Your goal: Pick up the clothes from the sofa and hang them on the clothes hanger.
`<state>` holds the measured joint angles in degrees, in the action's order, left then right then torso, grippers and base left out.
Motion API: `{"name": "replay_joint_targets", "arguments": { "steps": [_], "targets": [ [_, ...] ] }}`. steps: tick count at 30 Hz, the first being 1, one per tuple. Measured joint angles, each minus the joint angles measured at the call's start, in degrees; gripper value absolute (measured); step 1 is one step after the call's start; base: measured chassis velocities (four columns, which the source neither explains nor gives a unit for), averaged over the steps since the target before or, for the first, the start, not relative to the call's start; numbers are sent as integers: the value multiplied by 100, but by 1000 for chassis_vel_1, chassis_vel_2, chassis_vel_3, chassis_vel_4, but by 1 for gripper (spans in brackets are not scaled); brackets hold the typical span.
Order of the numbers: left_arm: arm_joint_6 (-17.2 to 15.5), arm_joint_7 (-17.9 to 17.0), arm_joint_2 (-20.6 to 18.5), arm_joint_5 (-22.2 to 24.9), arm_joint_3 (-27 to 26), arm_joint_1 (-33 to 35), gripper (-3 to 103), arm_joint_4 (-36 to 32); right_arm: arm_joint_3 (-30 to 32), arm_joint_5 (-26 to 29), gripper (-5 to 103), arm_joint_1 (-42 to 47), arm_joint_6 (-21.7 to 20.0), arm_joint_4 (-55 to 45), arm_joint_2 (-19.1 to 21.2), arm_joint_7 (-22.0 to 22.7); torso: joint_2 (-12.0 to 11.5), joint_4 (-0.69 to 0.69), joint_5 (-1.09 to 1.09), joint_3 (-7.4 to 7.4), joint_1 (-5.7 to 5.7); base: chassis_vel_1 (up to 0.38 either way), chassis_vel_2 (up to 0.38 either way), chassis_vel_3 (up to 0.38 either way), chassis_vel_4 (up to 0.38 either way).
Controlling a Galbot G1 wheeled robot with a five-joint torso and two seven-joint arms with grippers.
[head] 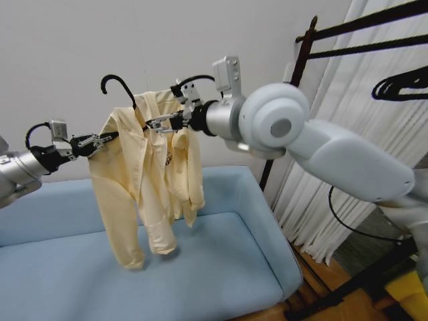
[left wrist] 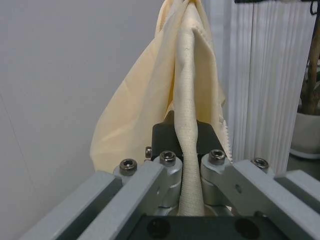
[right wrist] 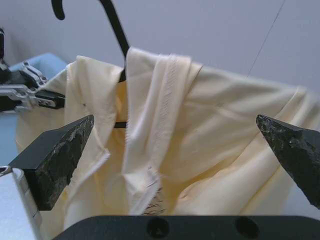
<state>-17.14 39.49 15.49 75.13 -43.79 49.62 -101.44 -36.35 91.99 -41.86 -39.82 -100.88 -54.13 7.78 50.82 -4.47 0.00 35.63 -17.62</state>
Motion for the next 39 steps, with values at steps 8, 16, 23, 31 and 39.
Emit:
{"name": "replay_joint_targets", "arguments": {
  "steps": [8, 16, 23, 31, 39],
  "targets": [
    [-102, 478, -368, -248, -8, 37, 2, 230, -597, -1123, 100, -435, -93, 811, -47, -2415, 0, 1, 0, 0, 0, 0, 0, 0, 0],
    [-101, 916, -687, -420, -15, 140, 2, 286, -912, -1098, 100, -659, 154, 1299, -341, -2900, 0, 2, -1, 0, 0, 0, 0, 0, 0],
    [-97, 1114, -794, -463, -32, 147, 2, 294, -1399, -1091, 100, -895, 222, 1501, -343, -3398, 0, 0, -1, 0, 0, 0, 0, 0, 0],
    [-74, 1355, -851, -491, -48, 149, 2, 276, -1719, -988, 100, -832, 441, 1674, -366, -3676, 0, 1, 0, 0, 0, 0, 0, 0, 0],
    [-10, 1430, -862, -508, -52, 140, 2, 299, -1867, -888, 100, -881, 459, 1597, -399, -3850, 0, 1, 0, 0, 0, 0, 0, 0, 0]
  ]
}}
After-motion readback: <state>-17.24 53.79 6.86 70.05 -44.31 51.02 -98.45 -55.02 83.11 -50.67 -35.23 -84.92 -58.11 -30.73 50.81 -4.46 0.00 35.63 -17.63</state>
